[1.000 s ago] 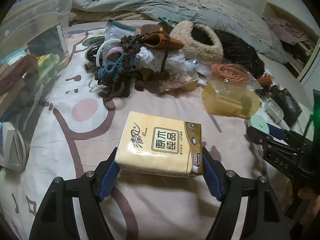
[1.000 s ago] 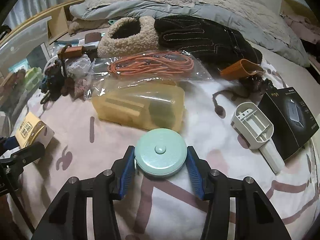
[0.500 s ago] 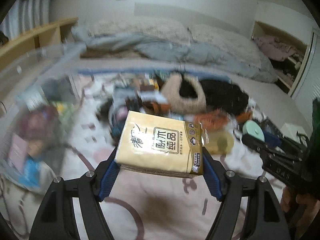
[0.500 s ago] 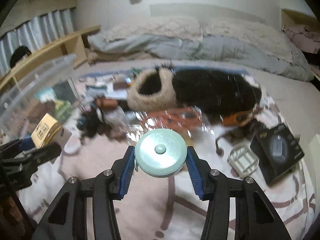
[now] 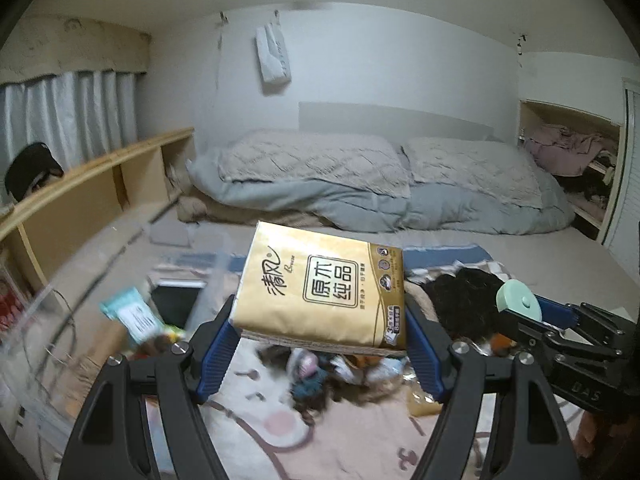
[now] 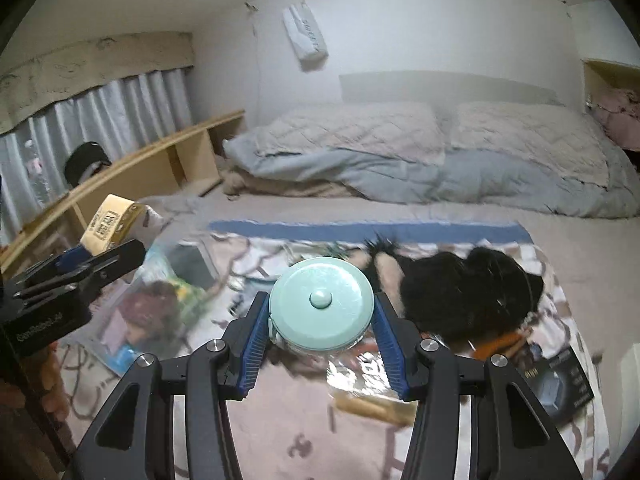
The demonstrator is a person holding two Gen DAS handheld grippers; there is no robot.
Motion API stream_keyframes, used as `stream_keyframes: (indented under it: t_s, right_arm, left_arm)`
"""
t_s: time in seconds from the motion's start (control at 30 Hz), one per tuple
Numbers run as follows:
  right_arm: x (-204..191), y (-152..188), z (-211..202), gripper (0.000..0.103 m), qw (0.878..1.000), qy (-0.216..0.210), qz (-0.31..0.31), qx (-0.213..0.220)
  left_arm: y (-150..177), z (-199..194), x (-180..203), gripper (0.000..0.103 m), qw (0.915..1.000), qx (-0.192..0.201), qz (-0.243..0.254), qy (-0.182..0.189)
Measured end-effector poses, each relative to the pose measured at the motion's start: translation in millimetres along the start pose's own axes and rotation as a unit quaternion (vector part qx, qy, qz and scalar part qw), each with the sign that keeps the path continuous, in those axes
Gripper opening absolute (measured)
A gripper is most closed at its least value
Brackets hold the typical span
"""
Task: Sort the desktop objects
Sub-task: 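Carry the tissue pack into the clear bin with the left gripper while the right carries the tape measure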
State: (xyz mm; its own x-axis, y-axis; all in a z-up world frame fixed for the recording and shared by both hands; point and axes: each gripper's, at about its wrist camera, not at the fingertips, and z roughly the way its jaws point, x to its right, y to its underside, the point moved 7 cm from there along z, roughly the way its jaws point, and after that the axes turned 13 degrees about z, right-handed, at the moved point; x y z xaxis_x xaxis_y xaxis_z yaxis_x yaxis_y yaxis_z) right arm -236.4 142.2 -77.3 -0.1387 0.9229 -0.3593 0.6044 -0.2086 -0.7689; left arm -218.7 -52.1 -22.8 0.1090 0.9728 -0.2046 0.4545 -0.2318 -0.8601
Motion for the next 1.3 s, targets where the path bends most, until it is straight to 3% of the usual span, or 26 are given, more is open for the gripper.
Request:
stream_keyframes:
  t_s: [0.27, 0.43, 0.77, 0.9, 1.03, 1.3]
  right_arm:
    - [-58.8, -3.4, 15.2, 0.051, 0.999, -0.043, -0.023, -0.013]
    - [-97.2, 2.6, 23.8, 0.051, 0.997, -0.073, -0.028, -0.028]
    - [-162.2, 18.1, 37.8, 0.051, 0.991, -0.116, -0.028, -0.060]
    - [-184.6, 22.2, 38.3, 0.051, 0.989, -0.130, -0.034, -0.066]
    - [-201.7, 25.6, 40.5, 0.051, 0.987, -0.141, -0.041, -0.073]
    - [-223.4, 37.9, 47.9, 0.051, 0.982, -0.151, -0.050, -0.097]
  left_arm:
    - [4.1, -9.3, -52.8, 0.076, 0.9992, -0.007, 0.003, -0.038]
    - [15.4, -22.5, -91.9, 0.076, 0.9972, -0.018, -0.002, -0.072]
    - [46.5, -44.1, -154.9, 0.076, 0.9933, -0.041, -0.021, -0.106]
    - [58.4, -42.5, -171.2, 0.076, 0.9929, -0.061, -0.029, -0.098]
    - [67.0, -32.2, -181.8, 0.076, 0.9936, -0.087, -0.040, -0.061]
    - [87.3, -13.2, -195.7, 0.076, 0.9874, -0.146, -0.037, -0.048]
